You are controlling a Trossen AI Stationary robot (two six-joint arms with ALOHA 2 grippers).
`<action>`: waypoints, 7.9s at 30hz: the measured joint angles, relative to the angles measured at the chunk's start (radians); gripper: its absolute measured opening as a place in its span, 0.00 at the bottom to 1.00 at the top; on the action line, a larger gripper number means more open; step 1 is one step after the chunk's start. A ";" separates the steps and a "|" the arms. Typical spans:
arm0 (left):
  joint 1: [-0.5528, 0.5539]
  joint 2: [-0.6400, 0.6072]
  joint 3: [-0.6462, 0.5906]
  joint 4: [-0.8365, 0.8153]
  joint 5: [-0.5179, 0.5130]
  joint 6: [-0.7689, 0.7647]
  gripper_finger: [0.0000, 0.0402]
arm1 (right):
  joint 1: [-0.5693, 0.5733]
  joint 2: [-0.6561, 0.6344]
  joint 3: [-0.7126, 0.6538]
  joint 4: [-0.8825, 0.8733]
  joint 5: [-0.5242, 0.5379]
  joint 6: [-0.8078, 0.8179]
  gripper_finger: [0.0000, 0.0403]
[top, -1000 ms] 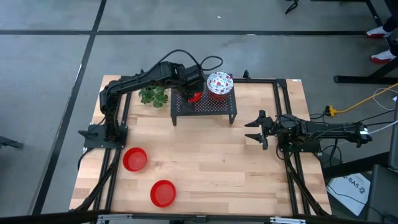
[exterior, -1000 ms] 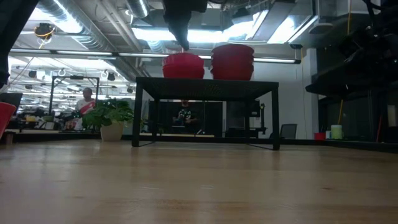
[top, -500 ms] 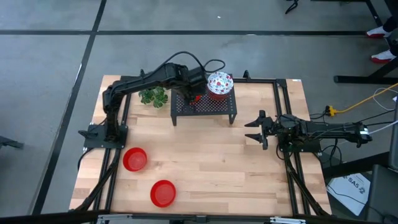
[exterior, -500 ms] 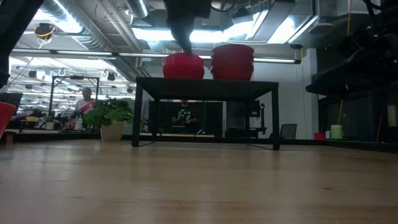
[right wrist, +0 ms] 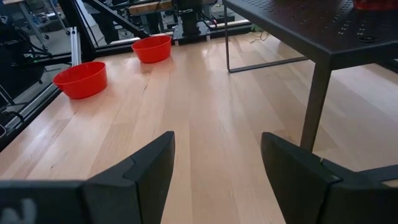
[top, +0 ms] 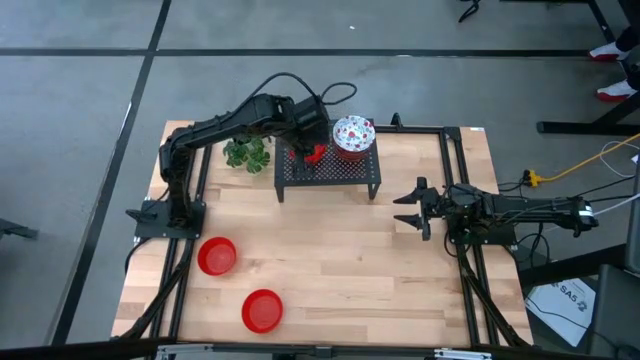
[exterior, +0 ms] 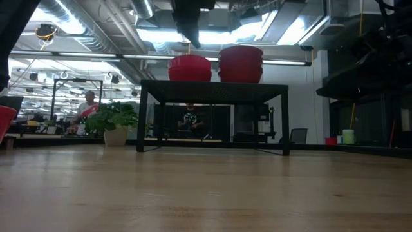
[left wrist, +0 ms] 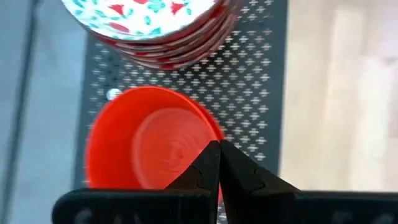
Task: Pick & Place Mini bowls
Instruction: Stack the top red bowl on the top of the red bowl on the shelf
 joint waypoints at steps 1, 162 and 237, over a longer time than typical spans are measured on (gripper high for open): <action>0.006 0.003 0.000 0.000 0.028 -0.008 0.00 | 0.000 0.000 0.000 0.000 0.001 0.004 0.59; -1.195 -0.134 -0.955 0.128 -0.012 -1.624 0.45 | 0.000 -0.080 0.000 0.000 0.004 -0.133 0.59; -0.876 -0.557 -1.003 0.214 -0.331 -1.398 0.01 | 0.000 -0.080 0.000 -0.001 0.004 -0.133 0.59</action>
